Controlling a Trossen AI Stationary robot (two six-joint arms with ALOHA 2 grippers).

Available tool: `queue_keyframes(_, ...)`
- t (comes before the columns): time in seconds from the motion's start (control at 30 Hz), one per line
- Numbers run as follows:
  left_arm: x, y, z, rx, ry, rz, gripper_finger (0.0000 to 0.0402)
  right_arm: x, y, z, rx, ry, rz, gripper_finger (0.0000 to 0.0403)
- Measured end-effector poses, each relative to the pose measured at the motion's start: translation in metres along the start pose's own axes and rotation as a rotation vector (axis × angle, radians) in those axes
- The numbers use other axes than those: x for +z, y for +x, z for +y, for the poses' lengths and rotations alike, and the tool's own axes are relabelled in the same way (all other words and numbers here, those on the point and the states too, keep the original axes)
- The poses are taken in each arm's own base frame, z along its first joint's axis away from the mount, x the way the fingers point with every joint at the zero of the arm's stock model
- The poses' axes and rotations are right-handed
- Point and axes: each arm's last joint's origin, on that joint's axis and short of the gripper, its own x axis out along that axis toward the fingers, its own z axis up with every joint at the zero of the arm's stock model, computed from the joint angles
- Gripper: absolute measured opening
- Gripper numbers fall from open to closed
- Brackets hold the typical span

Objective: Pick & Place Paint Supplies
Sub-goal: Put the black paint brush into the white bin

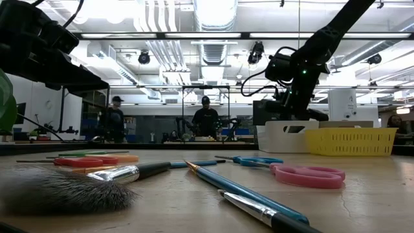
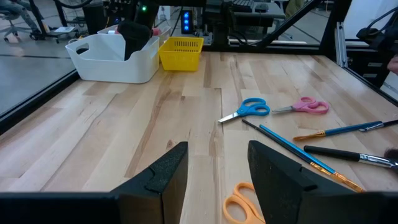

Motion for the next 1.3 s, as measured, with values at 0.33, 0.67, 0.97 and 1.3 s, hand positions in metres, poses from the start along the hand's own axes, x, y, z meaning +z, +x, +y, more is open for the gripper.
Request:
queue_keyframes(0.33,0.0,0.0,0.0,0.0,0.0,0.001,0.0169,0.012,-0.035,0.003,0.086,0.015,-0.052,0.0121)
queue_keyframes(0.67,0.0,0.0,0.0,0.0,0.0,0.0,0.0169,0.023,-0.102,0.018,0.261,-0.347,-0.273,0.0121)
queue_keyframes(0.97,0.0,0.0,0.0,-0.001,0.0,0.001,0.0169,0.009,-0.121,0.05,0.672,-0.82,-0.344,0.0121)
queue_keyframes(1.3,0.0,0.0,0.0,0.0,0.0,0.001,0.0169,-0.031,-0.101,0.086,1.07,-1.276,-0.262,0.0121)
